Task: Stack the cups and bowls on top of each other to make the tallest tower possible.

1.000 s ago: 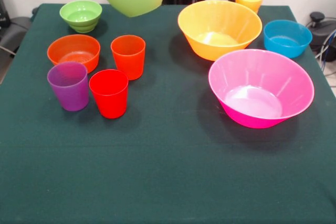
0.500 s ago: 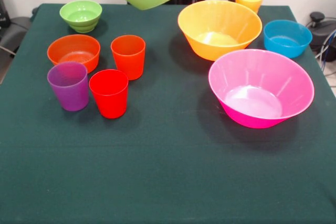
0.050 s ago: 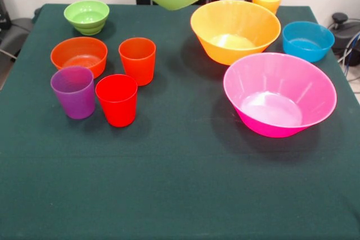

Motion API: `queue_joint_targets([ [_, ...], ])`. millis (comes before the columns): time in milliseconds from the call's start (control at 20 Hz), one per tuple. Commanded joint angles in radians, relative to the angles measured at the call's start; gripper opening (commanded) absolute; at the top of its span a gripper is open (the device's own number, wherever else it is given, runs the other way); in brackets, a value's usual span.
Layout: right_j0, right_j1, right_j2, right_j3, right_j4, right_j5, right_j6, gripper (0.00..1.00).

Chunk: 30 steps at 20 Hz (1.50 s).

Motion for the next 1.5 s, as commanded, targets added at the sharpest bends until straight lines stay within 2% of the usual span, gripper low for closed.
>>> queue_joint_targets([
  [50,0.043,0.071,0.072,-0.115,0.019,0.129,0.047,0.0],
  [450,0.065,0.13,0.066,-0.203,-0.01,0.146,0.022,0.0],
  [800,0.078,0.115,0.071,-0.254,-0.002,0.227,0.005,0.0],
  [1050,0.088,0.145,0.072,-0.317,-0.014,0.262,-0.005,0.0],
  [1500,0.089,0.149,0.09,-0.394,-0.024,0.354,-0.036,0.0],
])
